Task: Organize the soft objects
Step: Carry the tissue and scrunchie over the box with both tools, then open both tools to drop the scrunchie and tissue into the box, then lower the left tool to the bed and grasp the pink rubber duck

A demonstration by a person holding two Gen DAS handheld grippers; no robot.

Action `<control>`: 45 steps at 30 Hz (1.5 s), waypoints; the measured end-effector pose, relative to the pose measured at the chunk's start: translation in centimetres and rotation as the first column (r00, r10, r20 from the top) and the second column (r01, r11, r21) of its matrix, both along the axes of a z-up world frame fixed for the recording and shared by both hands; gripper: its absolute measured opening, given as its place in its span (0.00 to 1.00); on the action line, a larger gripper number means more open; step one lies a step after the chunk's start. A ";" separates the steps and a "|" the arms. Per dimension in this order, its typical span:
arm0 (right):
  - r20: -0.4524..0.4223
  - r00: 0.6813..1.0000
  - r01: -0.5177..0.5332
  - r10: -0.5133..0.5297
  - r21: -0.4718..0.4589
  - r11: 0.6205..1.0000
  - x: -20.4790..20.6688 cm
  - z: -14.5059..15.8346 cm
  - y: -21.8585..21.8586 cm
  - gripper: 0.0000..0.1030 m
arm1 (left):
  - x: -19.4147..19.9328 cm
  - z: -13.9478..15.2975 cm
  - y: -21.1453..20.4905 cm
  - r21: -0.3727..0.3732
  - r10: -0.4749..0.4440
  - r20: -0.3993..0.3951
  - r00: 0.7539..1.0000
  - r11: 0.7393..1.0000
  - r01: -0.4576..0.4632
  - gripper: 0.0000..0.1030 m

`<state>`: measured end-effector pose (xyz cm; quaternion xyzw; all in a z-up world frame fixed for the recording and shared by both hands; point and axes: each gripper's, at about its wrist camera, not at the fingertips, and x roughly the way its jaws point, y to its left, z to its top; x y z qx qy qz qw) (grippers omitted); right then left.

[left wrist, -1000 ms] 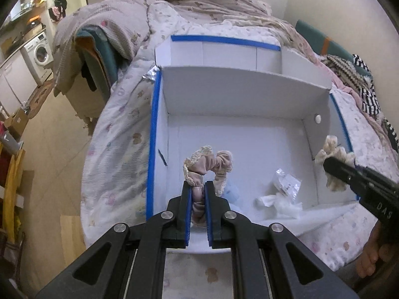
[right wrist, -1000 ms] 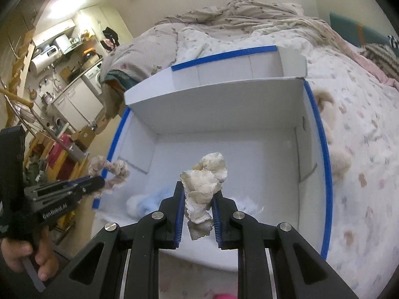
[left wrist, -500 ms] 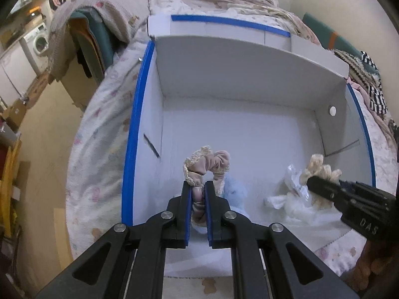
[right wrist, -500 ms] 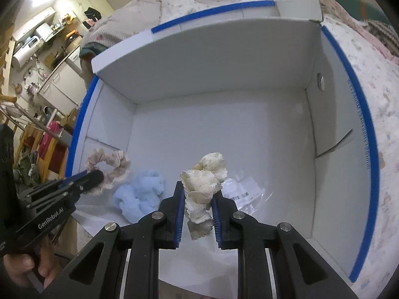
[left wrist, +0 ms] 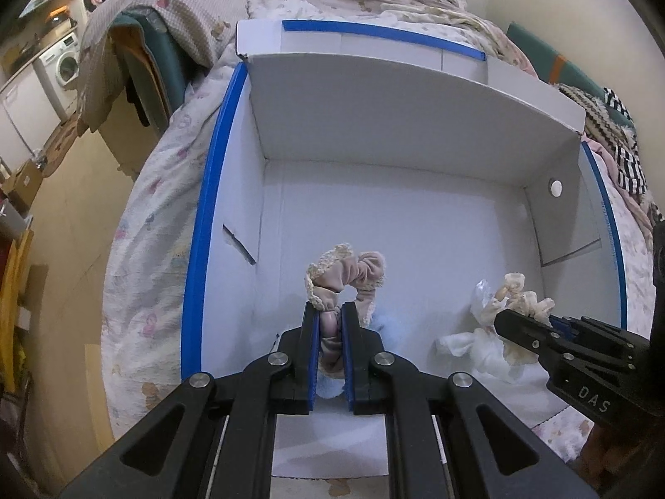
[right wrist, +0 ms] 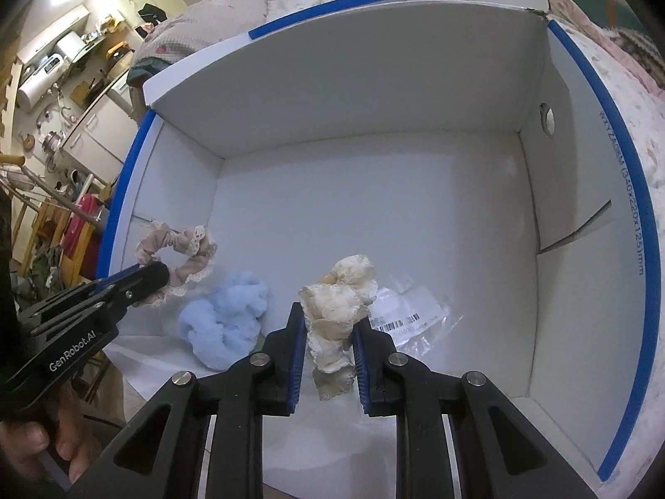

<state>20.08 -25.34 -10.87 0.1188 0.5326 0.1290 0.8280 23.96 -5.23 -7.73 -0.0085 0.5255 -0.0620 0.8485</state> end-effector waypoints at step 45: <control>0.157 0.970 0.168 -0.184 0.113 0.979 -3.5 4.2 -3.4 1.00 | -5.4 4.0 0.7 -0.054 0.013 0.081 0.997 0.999 -0.008 0.63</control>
